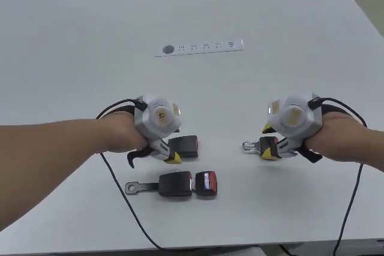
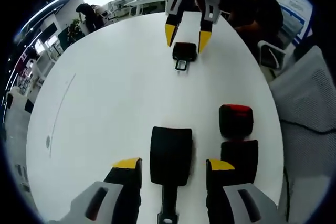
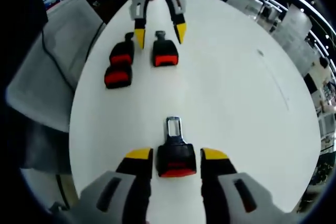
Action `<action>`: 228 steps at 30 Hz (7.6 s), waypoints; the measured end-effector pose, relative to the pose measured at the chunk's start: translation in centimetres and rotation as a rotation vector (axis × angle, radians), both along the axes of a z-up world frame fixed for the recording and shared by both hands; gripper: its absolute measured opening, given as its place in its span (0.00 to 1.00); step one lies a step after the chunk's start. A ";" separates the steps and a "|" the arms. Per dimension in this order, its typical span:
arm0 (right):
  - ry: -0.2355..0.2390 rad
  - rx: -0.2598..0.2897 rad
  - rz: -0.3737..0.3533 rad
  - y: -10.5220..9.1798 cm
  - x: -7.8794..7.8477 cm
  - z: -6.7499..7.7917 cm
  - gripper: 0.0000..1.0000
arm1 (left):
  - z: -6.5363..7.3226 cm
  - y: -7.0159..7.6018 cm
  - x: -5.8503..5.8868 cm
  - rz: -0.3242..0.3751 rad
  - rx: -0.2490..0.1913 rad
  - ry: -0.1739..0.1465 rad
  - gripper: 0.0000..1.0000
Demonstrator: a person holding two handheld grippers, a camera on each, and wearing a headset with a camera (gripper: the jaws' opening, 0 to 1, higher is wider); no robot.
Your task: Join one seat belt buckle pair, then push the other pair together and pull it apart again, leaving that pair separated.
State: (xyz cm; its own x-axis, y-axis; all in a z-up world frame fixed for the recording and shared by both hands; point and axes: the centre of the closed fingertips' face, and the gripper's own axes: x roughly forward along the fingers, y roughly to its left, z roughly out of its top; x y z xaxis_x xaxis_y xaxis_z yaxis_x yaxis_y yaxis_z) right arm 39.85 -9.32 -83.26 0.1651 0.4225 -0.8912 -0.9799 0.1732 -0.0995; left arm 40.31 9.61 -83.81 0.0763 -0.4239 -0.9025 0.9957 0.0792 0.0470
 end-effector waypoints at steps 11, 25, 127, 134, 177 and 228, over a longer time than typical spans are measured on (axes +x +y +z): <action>0.049 -0.010 0.033 -1.4 -0.2 -1.7 0.35 | -1.6 0.2 1.3 0.000 0.041 0.003 0.46; 0.071 -0.017 0.059 -0.7 0.0 -2.1 0.32 | -1.7 0.0 0.6 -0.025 0.042 0.033 0.33; 0.033 0.039 0.107 8.4 0.5 -1.9 0.30 | -2.1 -0.2 0.8 -0.046 0.038 0.036 0.32; 0.028 -0.007 0.068 4.1 0.6 -1.9 0.30 | -2.1 -0.3 0.7 -0.044 0.043 0.037 0.33; -0.043 0.288 -0.263 0.6 -5.4 7.2 0.64 | 6.3 6.3 -4.9 0.277 -0.212 -0.065 0.63; -0.109 0.384 -0.537 -3.0 -10.2 7.2 1.00 | 8.5 16.6 -12.8 0.662 -0.381 -0.133 1.00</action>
